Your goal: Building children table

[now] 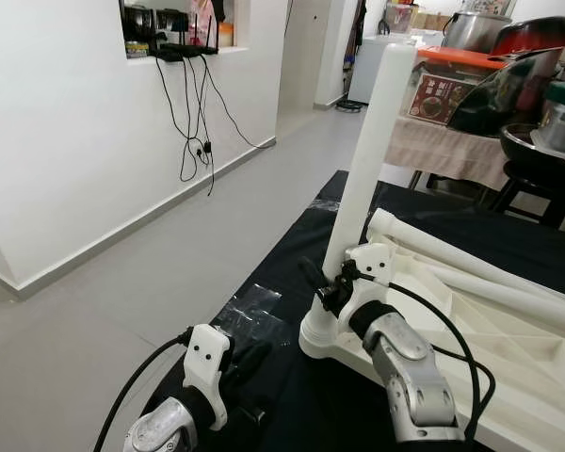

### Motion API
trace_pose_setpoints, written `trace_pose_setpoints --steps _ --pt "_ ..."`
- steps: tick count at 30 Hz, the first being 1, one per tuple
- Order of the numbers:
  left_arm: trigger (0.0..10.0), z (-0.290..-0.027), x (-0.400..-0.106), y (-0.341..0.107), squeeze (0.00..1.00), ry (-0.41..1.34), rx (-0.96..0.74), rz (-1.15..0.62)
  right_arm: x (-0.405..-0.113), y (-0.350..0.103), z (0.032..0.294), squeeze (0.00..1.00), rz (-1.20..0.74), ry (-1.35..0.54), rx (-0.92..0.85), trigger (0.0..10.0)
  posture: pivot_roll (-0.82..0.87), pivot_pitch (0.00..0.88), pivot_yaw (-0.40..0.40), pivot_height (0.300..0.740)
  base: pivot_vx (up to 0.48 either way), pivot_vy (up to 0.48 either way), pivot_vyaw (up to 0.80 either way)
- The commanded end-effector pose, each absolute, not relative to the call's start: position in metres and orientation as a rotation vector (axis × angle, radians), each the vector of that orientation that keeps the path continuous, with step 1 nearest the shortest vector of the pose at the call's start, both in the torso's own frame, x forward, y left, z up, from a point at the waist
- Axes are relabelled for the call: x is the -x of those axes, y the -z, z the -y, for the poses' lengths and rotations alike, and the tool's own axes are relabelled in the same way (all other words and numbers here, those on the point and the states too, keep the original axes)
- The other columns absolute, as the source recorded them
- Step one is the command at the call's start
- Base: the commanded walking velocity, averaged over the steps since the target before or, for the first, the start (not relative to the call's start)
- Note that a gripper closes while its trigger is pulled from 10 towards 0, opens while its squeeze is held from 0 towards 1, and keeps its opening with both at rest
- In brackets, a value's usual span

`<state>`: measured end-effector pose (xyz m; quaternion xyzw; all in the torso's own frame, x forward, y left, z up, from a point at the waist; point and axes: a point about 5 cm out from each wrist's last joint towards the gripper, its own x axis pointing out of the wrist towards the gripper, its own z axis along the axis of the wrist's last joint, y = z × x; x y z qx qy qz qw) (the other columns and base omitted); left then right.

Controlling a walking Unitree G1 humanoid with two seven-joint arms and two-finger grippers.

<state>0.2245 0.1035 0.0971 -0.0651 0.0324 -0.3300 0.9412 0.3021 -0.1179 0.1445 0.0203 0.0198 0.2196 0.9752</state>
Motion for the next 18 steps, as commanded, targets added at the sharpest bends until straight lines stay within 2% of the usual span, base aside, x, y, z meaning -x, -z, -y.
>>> trace_pose_setpoints --steps 1,2,3,7,8,10,13,14,15,16,17,18 --pt "10.0 -0.102 -0.224 -0.096 0.0 0.679 0.134 -0.067 -0.293 -0.109 0.119 0.0 -0.219 -0.473 -0.004 0.0 0.01 0.0 -0.102 0.74 0.0 0.0 0.0" --pt "10.0 -0.102 -0.224 -0.096 0.0 0.679 0.134 -0.067 -0.293 -0.109 0.119 0.0 -0.219 -0.473 -0.004 0.0 0.01 0.0 -0.102 0.74 0.0 0.0 0.0" --pt "10.0 -0.101 -0.223 -0.096 0.0 0.675 0.129 -0.065 -0.29 -0.11 0.117 0.0 -0.222 -0.479 0.023 10.0 0.02 0.0 -0.101 0.74 0.0 0.0 0.0" --pt "10.0 -0.101 -0.222 -0.096 0.0 0.672 0.126 -0.063 -0.288 -0.111 0.116 0.0 -0.222 -0.476 0.033 10.0 0.02 0.0 -0.101 0.74 0.0 0.0 0.0" --pt "10.0 -0.101 -0.222 -0.096 0.0 0.671 0.128 -0.063 -0.289 -0.115 0.113 1.0 -0.207 -0.549 0.001 10.0 0.02 0.0 -0.093 0.74 0.0 0.0 0.0" --pt "10.0 -0.1 -0.223 -0.096 0.0 0.674 0.13 -0.064 -0.291 -0.136 0.104 1.0 -0.119 -0.763 -0.072 10.0 0.02 0.0 -0.088 0.74 0.0 0.0 0.0" --pt "10.0 -0.099 -0.223 -0.097 0.0 0.676 0.132 -0.065 -0.29 -0.148 0.1 1.0 -0.072 -0.833 -0.094 10.0 0.02 0.0 -0.088 0.74 0.0 0.0 0.0" --pt "10.0 -0.099 -0.224 -0.097 0.0 0.677 0.133 -0.065 -0.293 -0.159 0.105 1.0 -0.033 -0.941 -0.069 10.0 0.02 0.0 -0.087 0.74 0.0 0.0 0.0" --pt "10.0 -0.098 -0.224 -0.097 0.0 0.678 0.134 -0.064 -0.295 -0.165 0.11 0.93 -0.018 -1.017 -0.045 10.0 0.02 0.0 -0.088 0.74 0.0 0.0 0.0" --pt "10.0 -0.098 -0.225 -0.097 0.0 0.677 0.134 -0.063 -0.299 -0.167 0.118 0.0 -0.027 -1.099 -0.011 10.0 0.02 0.0 -0.088 0.74 0.0 0.0 0.0" --pt "10.0 -0.098 -0.225 -0.097 0.0 0.677 0.134 -0.063 -0.299 -0.167 0.118 0.0 -0.027 -1.099 -0.011 10.0 0.02 0.0 -0.088 0.74 0.0 0.0 0.0" --pt "10.0 -0.098 -0.226 -0.097 0.0 0.677 0.135 -0.062 -0.302 -0.168 0.125 0.0 -0.052 -1.192 -0.002 10.0 0.02 0.0 -0.088 0.74 0.0 0.0 0.0"
